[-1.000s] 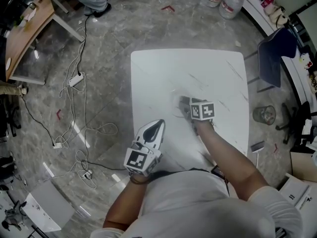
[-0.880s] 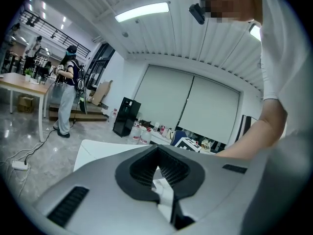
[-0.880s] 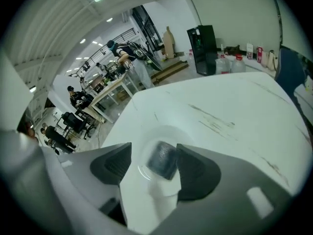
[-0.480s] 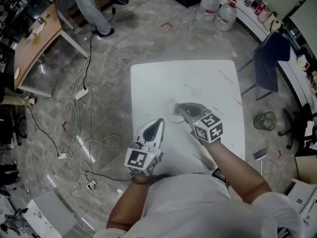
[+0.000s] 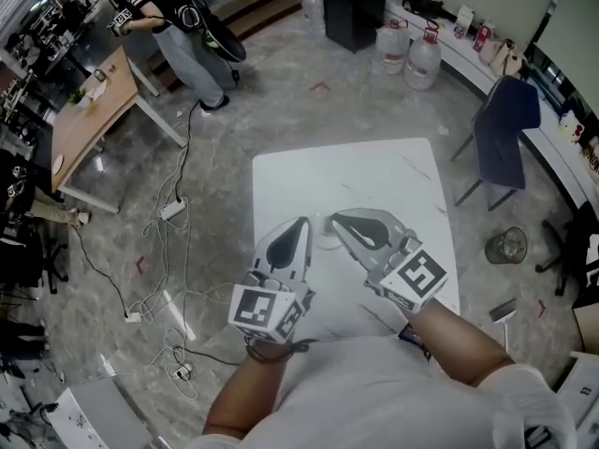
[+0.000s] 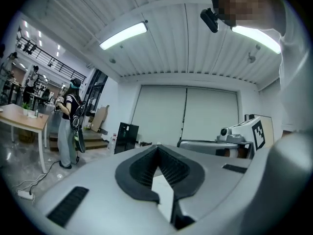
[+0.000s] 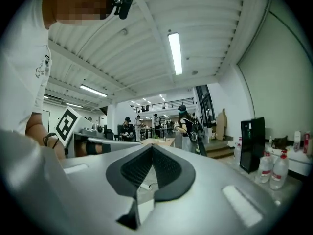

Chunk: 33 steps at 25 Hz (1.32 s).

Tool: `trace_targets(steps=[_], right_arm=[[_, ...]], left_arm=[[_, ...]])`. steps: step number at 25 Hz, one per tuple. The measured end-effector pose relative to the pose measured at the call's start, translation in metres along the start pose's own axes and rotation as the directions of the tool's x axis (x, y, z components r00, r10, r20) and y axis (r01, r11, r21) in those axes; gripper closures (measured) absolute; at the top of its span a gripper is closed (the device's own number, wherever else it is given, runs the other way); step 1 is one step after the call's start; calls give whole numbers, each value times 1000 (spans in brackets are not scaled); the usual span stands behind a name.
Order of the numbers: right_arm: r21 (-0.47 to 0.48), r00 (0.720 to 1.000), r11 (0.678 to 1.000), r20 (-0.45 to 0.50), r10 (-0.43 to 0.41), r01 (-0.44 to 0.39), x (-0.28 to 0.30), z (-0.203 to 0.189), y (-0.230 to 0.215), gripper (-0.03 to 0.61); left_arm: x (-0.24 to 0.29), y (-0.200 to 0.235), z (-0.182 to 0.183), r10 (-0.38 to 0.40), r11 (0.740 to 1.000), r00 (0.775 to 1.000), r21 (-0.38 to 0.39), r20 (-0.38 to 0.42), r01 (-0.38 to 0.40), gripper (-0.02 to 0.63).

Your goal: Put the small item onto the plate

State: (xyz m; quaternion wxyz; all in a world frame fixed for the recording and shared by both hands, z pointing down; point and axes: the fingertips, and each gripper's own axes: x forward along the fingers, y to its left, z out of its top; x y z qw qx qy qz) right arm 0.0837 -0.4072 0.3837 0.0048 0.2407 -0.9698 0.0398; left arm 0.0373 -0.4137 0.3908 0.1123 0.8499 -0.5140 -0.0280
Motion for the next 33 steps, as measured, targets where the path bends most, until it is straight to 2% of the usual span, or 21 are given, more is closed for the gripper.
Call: trace_targets(steps=[4,9,17,25,33], right_arm=[[-23,997,1000,80,-6,8,-18,43,13,575],[-35,995,999,104,-9,12,-30,64,17,575],[-48,992,999,123,-17,23,-33,80,13,577],[-18,991,999,135,-24,27,-38,83,9,577],[-35,991,999,130,-28,33,-39,85,9,575]], left_arm=[[-3,-18,30,-11,999,999,30,43,10,607],[2,-30,53,-15,998,997,56,76,11,607],[8,-36,63,-24,998,996,65,90,18,607],[11,-40,64,-30,996,995,86,90,22,607],[11,-42,64,-27,996,995,86,91,19,607]])
